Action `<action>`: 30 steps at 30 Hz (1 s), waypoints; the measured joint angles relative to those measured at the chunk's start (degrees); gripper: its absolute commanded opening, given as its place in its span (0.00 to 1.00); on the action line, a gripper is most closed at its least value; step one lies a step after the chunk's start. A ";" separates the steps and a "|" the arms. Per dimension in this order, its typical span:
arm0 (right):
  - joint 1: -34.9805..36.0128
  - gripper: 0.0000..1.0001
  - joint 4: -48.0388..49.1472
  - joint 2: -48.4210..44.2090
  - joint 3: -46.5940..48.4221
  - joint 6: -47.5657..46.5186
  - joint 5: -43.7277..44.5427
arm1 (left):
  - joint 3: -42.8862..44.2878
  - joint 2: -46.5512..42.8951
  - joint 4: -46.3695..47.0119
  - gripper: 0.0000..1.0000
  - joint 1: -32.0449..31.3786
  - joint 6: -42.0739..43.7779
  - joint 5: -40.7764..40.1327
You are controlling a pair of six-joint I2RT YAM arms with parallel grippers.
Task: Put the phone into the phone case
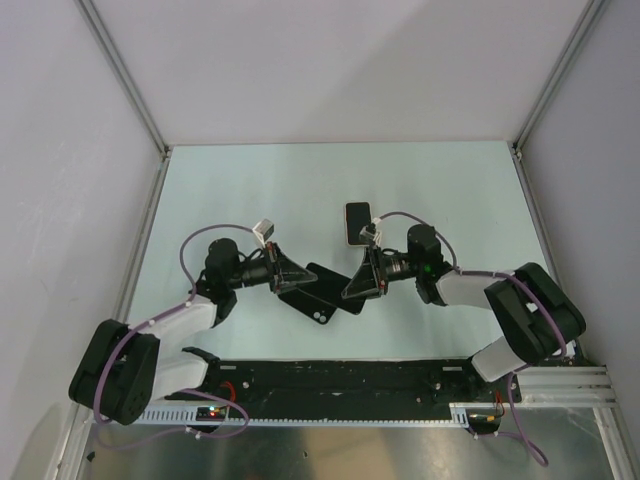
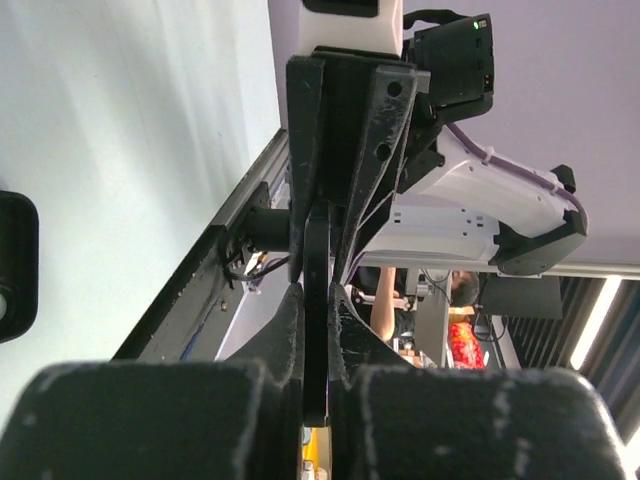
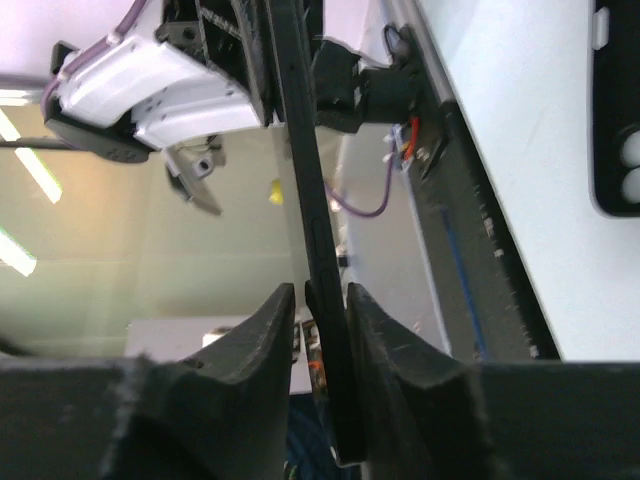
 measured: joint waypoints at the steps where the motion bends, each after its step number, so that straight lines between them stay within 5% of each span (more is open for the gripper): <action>1: -0.04 0.49 -1.79 -0.48 0.11 -0.85 0.87 | 0.00 -0.31 -0.31 0.00 -0.07 -0.76 -0.46; 5: -0.81 0.69 -14.49 -4.74 1.75 -6.43 7.41 | -0.11 -2.40 -4.11 0.00 -0.39 -4.92 -4.83; 11: -3.82 0.80 -34.38 -19.89 4.66 -12.90 25.38 | -1.84 -10.58 -12.61 0.00 -0.39 -16.13 -17.29; 15: -3.74 0.78 -44.35 -30.77 4.79 -14.38 39.52 | -1.79 -16.83 -22.56 0.00 -0.24 -19.89 -25.07; 19: 1.62 0.62 -51.71 -35.52 4.79 -16.20 53.42 | -1.70 -19.28 -30.23 0.00 0.74 -21.38 -29.35; 30: 24.39 0.55 -58.55 -20.79 4.79 -16.37 77.11 | 3.89 -18.60 -43.12 0.00 14.58 -9.35 -27.21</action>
